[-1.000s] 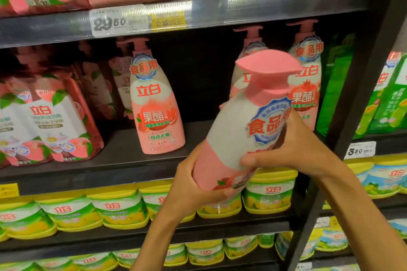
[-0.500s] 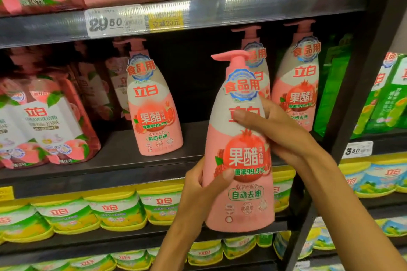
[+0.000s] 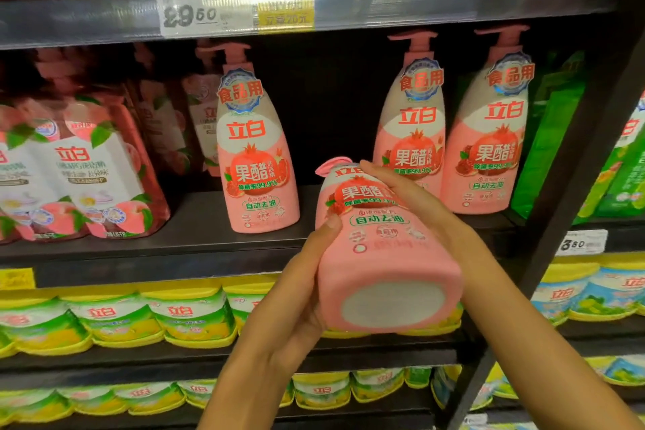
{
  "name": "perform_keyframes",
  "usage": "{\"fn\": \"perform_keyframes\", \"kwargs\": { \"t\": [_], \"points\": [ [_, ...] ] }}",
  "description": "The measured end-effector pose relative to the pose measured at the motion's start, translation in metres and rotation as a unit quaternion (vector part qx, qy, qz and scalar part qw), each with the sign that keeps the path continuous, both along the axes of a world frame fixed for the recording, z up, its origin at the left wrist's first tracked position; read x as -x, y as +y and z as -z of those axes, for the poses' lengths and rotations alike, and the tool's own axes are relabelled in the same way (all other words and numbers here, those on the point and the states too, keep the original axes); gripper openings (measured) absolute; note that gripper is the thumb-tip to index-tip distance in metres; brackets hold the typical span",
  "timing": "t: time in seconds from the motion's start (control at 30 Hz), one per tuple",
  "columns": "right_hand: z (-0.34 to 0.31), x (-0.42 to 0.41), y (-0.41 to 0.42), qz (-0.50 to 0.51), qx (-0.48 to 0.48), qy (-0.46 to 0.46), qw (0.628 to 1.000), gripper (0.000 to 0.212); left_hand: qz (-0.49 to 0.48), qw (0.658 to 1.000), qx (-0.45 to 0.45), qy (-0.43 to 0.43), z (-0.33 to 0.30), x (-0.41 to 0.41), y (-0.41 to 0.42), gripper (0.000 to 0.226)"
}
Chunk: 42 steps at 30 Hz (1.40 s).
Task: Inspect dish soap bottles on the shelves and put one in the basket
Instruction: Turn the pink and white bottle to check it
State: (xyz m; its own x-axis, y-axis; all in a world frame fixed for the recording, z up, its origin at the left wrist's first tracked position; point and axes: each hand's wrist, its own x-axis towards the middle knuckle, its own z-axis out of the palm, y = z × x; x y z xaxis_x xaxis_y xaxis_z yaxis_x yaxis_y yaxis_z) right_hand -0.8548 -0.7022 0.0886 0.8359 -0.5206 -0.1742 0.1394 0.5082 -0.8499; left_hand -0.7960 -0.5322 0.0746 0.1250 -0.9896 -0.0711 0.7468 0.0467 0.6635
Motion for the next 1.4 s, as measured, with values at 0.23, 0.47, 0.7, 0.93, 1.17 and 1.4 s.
{"fn": "perform_keyframes", "kwargs": {
  "t": [0.23, 0.47, 0.7, 0.93, 1.17, 1.4],
  "points": [
    [-0.011, -0.007, 0.001, 0.004, 0.114, -0.018, 0.993, 0.023, -0.067, 0.992, -0.067, -0.086, 0.022, -0.014, -0.010, 0.050],
    [-0.025, -0.004, 0.003, 0.034, 0.269, -0.061, 0.960, 0.034, -0.090, 0.967, -0.025, -0.238, 0.035, -0.026, -0.020, 0.054],
    [-0.023, 0.006, 0.013, 0.083, 0.372, -0.083, 0.921, 0.039, -0.122, 0.933, 0.034, -0.338, 0.044, -0.031, -0.029, 0.080],
    [-0.032, 0.007, 0.018, 0.139, 0.415, -0.163, 0.884, 0.037, -0.202, 0.885, 0.097, -0.408, 0.038, -0.045, -0.041, 0.082],
    [-0.030, -0.004, 0.014, 0.167, 0.468, -0.153, 0.854, 0.058, -0.250, 0.866, 0.120, -0.417, 0.044, -0.059, -0.055, 0.073],
    [-0.021, -0.025, 0.002, 0.162, 0.470, -0.127, 0.858, 0.056, -0.277, 0.876, 0.085, -0.385, 0.061, -0.064, -0.066, 0.084]
  ]
}}
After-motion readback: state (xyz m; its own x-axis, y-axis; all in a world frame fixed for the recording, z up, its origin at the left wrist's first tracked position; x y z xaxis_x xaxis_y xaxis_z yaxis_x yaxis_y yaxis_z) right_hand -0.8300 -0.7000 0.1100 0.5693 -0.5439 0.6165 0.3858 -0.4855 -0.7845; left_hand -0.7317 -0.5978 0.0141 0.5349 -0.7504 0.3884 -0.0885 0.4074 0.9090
